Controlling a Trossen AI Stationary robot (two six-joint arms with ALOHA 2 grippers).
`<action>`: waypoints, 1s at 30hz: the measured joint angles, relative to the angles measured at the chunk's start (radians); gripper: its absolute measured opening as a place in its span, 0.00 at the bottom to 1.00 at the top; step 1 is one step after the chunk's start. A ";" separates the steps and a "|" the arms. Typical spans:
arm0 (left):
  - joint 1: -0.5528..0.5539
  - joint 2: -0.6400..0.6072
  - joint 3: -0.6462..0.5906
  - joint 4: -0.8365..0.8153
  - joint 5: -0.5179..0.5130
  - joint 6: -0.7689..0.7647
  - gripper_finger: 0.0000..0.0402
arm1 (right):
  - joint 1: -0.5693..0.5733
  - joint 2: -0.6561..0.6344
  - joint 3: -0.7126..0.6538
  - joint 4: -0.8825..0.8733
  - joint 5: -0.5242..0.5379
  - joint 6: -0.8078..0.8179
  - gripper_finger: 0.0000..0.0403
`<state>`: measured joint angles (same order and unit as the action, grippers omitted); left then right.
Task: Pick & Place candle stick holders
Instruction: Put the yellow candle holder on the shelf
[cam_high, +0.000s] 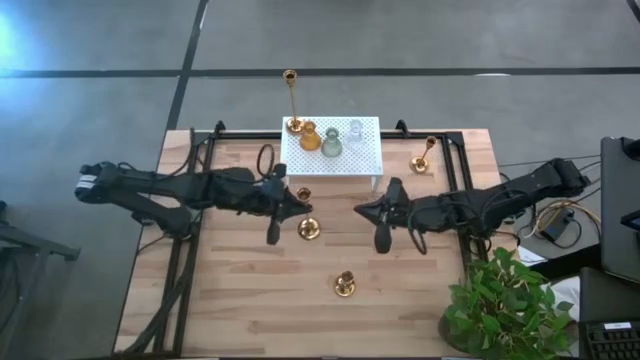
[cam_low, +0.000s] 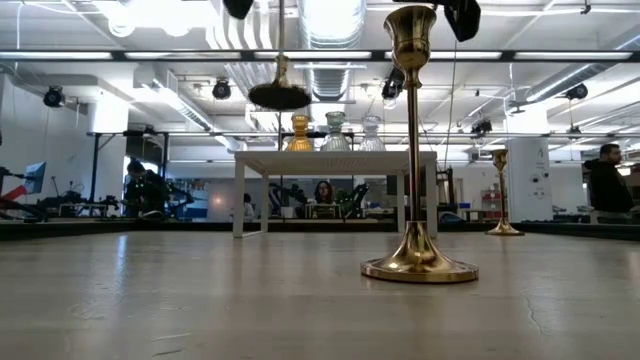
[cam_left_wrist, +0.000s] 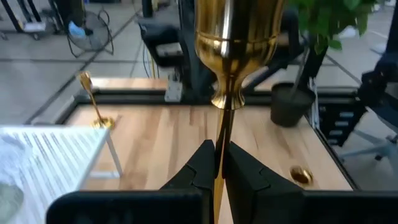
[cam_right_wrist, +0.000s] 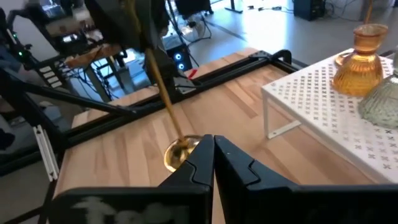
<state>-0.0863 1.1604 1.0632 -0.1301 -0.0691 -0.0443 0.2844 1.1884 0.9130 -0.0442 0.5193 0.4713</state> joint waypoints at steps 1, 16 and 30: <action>0.007 0.010 0.014 0.007 0.002 0.008 0.05 | 0.000 0.011 0.010 -0.002 -0.003 0.000 0.02; 0.070 0.128 0.101 0.078 0.122 0.009 0.05 | -0.001 0.140 0.184 -0.005 0.005 -0.034 0.13; 0.094 0.133 0.102 0.175 0.203 -0.076 0.05 | -0.011 0.202 0.232 -0.001 0.007 -0.057 0.37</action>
<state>0.0074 1.2934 1.1657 0.0450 0.1334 -0.1204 0.2733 1.3909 1.1448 -0.0450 0.5268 0.4145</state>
